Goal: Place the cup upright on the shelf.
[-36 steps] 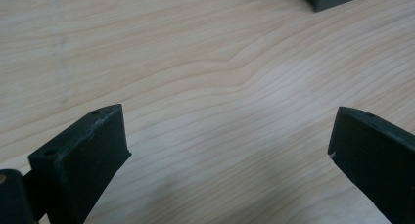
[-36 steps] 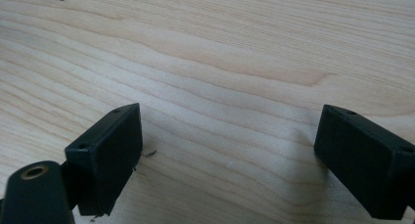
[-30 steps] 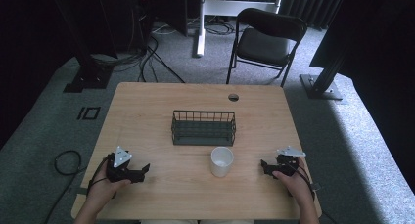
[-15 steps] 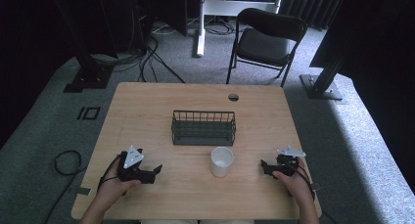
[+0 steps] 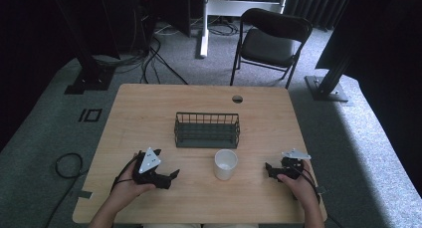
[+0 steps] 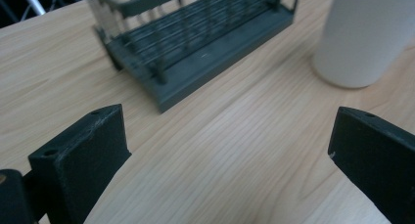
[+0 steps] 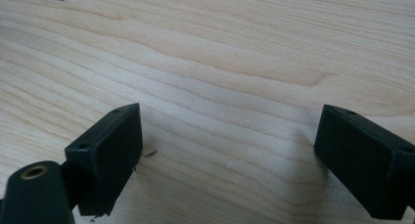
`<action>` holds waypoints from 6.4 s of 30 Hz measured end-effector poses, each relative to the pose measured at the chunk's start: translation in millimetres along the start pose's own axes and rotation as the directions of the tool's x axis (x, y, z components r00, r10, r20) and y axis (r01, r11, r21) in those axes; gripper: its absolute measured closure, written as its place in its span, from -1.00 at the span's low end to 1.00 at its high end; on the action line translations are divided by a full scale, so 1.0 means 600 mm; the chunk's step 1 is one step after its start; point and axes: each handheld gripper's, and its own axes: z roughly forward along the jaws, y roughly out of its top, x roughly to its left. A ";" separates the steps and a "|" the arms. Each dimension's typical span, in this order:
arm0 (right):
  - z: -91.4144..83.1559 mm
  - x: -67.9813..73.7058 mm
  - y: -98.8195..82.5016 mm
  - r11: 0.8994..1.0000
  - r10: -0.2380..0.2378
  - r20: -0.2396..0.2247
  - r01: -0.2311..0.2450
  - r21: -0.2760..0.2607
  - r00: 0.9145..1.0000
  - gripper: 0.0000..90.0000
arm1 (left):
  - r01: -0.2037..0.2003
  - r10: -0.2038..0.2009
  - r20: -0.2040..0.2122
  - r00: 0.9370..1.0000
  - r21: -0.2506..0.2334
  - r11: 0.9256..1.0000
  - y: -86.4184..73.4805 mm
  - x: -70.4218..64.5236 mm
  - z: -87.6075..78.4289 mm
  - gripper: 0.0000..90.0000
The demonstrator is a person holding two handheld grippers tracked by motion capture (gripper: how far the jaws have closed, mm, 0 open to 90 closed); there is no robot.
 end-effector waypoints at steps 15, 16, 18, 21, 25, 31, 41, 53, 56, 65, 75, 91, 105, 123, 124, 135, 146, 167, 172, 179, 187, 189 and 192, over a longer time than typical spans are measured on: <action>0.000 0.000 0.000 1.000 0.000 0.000 0.000 0.000 1.000 -0.77 | -0.036 0.043 0.148 0.988 -0.050 0.998 0.039 -0.054 0.047 -0.97; 0.000 0.000 0.000 1.000 0.000 0.000 0.000 0.000 1.000 -0.77 | -0.036 0.043 0.148 0.988 -0.050 0.998 0.039 -0.054 0.047 -0.97; 0.000 0.000 0.000 1.000 0.000 0.000 0.000 0.000 1.000 -0.77 | -0.048 0.058 0.169 0.984 -0.061 0.997 0.044 -0.064 0.055 -0.97; 0.000 0.000 0.000 1.000 0.000 0.000 0.000 0.000 1.000 -0.77 | -0.054 0.068 0.195 0.978 -0.075 0.996 0.053 -0.078 0.070 -0.97; 0.000 0.000 0.000 1.000 0.001 0.000 -0.001 0.000 1.000 -0.77 | -0.060 0.078 0.221 0.972 -0.086 0.994 0.060 -0.092 0.086 -0.97; 0.000 0.000 0.000 1.000 0.001 0.000 -0.001 0.000 1.000 -0.77 | -0.060 0.083 0.252 0.964 -0.096 0.994 0.072 -0.107 0.108 -0.97; 0.000 0.000 0.000 1.000 0.000 0.000 0.000 -0.001 1.000 -0.77 | -0.057 0.084 0.293 0.952 -0.099 0.993 0.092 -0.125 0.149 -0.97; 0.000 0.000 0.000 1.000 0.001 0.000 -0.001 0.000 1.000 -0.77 | -0.046 0.083 0.316 0.945 -0.122 0.992 0.108 -0.148 0.189 -0.93; 0.000 0.000 0.000 1.000 0.001 0.000 -0.001 -0.001 1.000 -0.77 | -0.029 0.068 0.312 0.948 -0.129 0.991 0.108 -0.150 0.195 -0.87; 0.000 0.000 0.000 1.000 0.000 0.000 0.000 -0.001 1.000 -0.77 | -0.046 0.088 0.273 0.958 -0.158 0.986 0.111 -0.155 0.199 -0.56; 0.000 0.000 0.000 1.000 0.000 0.000 0.000 -0.001 1.000 -0.77 | -0.073 0.115 0.277 0.954 -0.157 0.985 0.120 -0.160 0.187 -0.55; 0.000 0.000 0.000 1.000 -0.001 0.000 0.001 -0.001 1.000 -0.77 | -0.066 0.125 0.290 0.949 -0.204 0.977 0.176 -0.152 0.157 -0.55; 0.000 0.000 0.000 1.000 -0.001 0.001 0.001 -0.001 1.000 -0.77 | -0.059 0.122 0.233 0.965 -0.261 0.964 0.244 -0.111 0.126 -0.55; 0.000 0.000 0.000 1.000 -0.001 0.001 0.001 -0.002 1.000 -0.77 | 0.017 0.007 0.070 0.997 -0.336 0.942 0.290 -0.023 0.099 -0.55; 0.000 0.000 0.000 1.000 -0.001 0.001 0.001 -0.002 1.000 -0.77 | 0.017 0.007 0.070 0.997 -0.336 0.942 0.290 -0.023 0.099 -0.55; 0.000 0.000 0.000 1.000 -0.001 0.001 0.001 -0.002 1.000 -0.77 | 0.061 -0.088 -0.070 0.994 -0.328 0.943 0.284 0.024 0.117 -0.55; 0.000 0.000 0.000 1.000 0.000 0.000 0.000 -0.001 1.000 -0.77 | 0.131 -0.167 -0.109 0.980 -0.282 0.950 0.242 0.048 0.156 -0.55; 0.000 0.000 0.000 1.000 0.000 0.000 0.000 -0.001 1.000 -0.77 | 0.186 -0.214 -0.123 0.969 -0.208 0.960 0.190 0.044 0.218 -0.55; 0.000 0.000 0.000 1.000 0.000 0.000 0.000 -0.001 1.000 -0.77 | 0.175 -0.205 -0.133 0.970 -0.207 0.962 0.190 0.042 0.221 -0.55; 0.000 0.000 0.000 1.000 0.000 0.000 0.000 -0.001 1.000 -0.77 | 0.137 -0.165 -0.139 0.977 -0.191 0.972 0.192 0.036 0.222 -0.55; 0.000 0.000 0.000 1.000 0.000 0.000 0.000 -0.001 1.000 -0.77 | 0.154 -0.178 -0.133 0.975 -0.169 0.973 0.202 0.036 0.217 -0.63; 0.000 0.000 0.000 1.000 0.000 0.000 0.000 -0.001 1.000 -0.77 | 0.147 -0.167 -0.126 0.978 -0.158 0.977 0.205 0.034 0.213 -0.64; 0.000 0.000 0.000 1.000 0.000 0.000 0.000 -0.001 1.000 -0.77 | 0.144 -0.164 -0.123 0.979 -0.158 0.977 0.207 0.034 0.208 -0.67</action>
